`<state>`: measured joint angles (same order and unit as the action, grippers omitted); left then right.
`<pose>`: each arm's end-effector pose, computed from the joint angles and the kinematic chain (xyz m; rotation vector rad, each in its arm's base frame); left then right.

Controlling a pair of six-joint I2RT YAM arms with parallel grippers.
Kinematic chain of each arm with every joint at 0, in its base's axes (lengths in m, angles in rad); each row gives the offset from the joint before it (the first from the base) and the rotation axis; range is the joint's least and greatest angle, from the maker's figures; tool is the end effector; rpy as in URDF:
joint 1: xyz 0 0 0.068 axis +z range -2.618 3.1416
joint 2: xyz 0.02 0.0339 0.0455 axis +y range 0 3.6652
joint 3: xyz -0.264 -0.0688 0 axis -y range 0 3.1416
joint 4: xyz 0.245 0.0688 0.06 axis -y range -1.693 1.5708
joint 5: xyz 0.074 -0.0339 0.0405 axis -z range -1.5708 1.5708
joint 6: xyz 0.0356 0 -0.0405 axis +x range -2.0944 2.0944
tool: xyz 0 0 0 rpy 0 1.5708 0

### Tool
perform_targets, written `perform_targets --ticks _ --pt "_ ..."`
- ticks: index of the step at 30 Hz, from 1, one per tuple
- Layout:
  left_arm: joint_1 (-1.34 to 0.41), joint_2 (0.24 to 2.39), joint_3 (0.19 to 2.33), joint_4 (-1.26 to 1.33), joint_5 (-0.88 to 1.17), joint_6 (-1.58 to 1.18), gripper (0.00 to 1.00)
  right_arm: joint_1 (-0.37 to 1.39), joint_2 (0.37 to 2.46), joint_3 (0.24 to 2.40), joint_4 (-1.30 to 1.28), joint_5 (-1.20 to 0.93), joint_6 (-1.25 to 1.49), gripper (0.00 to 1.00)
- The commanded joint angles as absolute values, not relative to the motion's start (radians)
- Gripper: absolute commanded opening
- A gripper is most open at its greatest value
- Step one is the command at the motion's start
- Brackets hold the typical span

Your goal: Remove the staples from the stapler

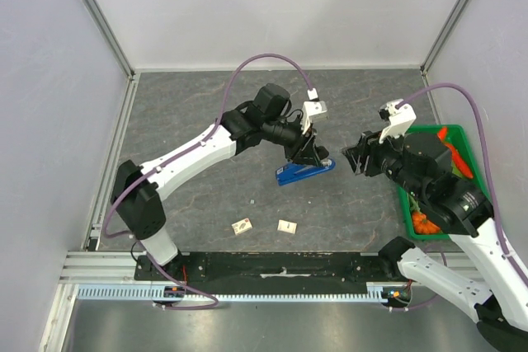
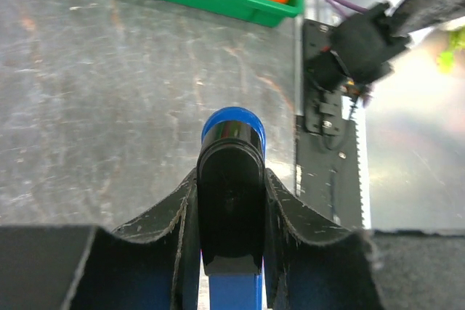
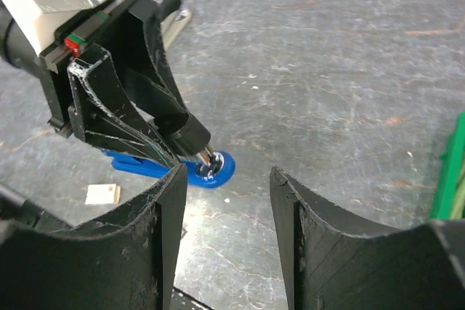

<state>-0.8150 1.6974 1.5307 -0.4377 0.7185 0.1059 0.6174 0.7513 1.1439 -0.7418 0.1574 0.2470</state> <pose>0.2490 -0.2983 0.3366 1.3664 1.7788 -1.1759 0.1117 0.0725 0.4055 -0.2515 1.9228 0.4291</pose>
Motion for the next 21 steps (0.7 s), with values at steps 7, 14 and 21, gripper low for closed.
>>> perform_targets --ticks 7,14,21 --pt "-0.816 1.482 1.424 -0.295 1.083 0.117 0.02 0.618 0.770 1.223 -0.807 -0.280 0.137 0.53" --pt "-0.816 1.430 1.382 -0.249 1.166 0.084 0.02 0.618 0.778 1.226 -0.810 -0.429 0.110 0.47" --pt "-0.818 1.413 1.367 -0.222 1.207 0.066 0.02 0.617 0.796 1.226 -0.789 -0.512 0.107 0.44"
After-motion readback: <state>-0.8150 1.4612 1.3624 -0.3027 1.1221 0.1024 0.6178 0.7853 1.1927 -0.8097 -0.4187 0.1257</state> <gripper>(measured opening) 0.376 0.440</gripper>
